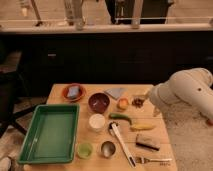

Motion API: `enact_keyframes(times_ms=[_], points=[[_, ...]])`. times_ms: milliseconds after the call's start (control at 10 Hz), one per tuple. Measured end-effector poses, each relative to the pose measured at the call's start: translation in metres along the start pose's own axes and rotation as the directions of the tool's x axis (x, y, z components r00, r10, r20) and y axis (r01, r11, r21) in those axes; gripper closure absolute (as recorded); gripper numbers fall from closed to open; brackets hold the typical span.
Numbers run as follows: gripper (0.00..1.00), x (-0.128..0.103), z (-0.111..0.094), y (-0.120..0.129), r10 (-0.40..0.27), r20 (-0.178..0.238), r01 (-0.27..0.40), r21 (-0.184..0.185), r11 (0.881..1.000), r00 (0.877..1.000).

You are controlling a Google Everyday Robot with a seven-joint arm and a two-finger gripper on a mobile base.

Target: Place sponge in metal cup

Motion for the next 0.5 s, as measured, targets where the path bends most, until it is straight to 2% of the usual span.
enact_keyframes(times_ms=[200,500], points=[[0.20,-0.007,0.016,-0.028,-0.061,-0.003,0.061,0.011,0.998,0.998],[0.20,-0.014,0.036,-0.063,-0.145,-0.002,0.145,0.024,0.989,0.989]])
